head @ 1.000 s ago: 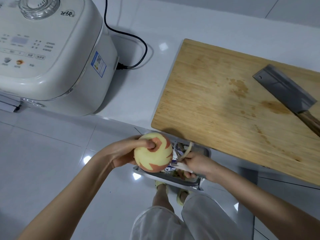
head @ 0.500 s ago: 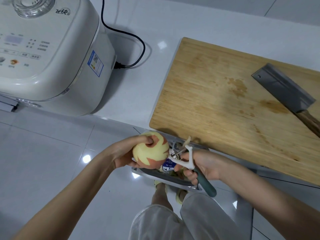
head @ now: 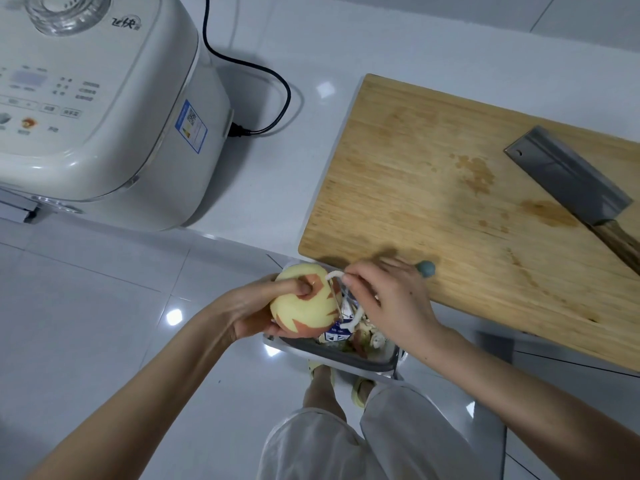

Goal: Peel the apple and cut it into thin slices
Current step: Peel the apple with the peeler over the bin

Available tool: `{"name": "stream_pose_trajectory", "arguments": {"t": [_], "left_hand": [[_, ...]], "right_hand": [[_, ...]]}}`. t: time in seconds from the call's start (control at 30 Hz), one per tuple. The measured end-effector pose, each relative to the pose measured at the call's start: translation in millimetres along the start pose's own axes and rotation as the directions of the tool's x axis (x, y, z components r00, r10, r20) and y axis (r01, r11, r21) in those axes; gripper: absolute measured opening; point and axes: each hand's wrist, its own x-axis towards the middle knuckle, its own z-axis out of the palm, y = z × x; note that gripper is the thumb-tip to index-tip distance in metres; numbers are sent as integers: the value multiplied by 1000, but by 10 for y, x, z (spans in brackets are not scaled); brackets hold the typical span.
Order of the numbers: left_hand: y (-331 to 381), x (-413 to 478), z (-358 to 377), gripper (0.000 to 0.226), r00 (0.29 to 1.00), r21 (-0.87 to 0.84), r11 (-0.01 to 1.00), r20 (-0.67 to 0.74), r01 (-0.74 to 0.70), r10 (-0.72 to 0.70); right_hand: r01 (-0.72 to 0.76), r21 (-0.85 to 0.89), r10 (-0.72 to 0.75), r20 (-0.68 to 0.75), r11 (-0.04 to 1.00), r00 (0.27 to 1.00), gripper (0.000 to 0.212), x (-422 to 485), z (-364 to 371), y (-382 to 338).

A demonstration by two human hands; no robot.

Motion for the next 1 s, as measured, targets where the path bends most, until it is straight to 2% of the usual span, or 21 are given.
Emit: {"name": "stream_pose_trajectory", "arguments": {"t": [0.1,0.2,0.4,0.53,0.6,0.73,0.8,0.87,0.9,0.97,1.0], "left_hand": [[15,-10,29,77,1000,25,1000,7,-18,17],[2,-32,24,71,999,50,998,25,-39,37],[-30,-97,-73,67,995,2,1000,95,-6,6],[-20,-171,-84,88,993,-70,998,117,-4,13],[11,-220,-67,88,993,-132,991,117,-15,31],[121,-256,-49,86,989,-168,984,121,-62,83],[139,-237,-86,90,986,-132,988,132,-81,99],[129,-215,-115,93,985,-60,994,142,-95,102],[117,-200,-122,93,985,-16,995,144,-95,96],[97,-171,-111,84,988,54,994,122,-99,92],[90,-161,-96,81,991,78,992,98,-99,91]], "right_hand": [[180,-149,-188,-44,972,981,24,68,78,-7],[218,-152,-226,-40,964,973,27,104,86,3],[124,24,-123,-41,992,992,31,59,76,83],[55,57,-53,-40,997,998,21,-16,132,128],[11,38,-11,14,999,1000,17,-80,198,160],[-211,104,197,129,972,972,21,-226,257,128],[-369,89,338,245,925,909,23,-274,250,153],[-543,46,472,437,838,765,33,-265,231,148],[-649,56,531,523,759,666,35,-254,219,140],[-839,126,597,647,529,474,35,-231,190,99],[-886,157,609,674,437,419,34,-216,158,77]]}}
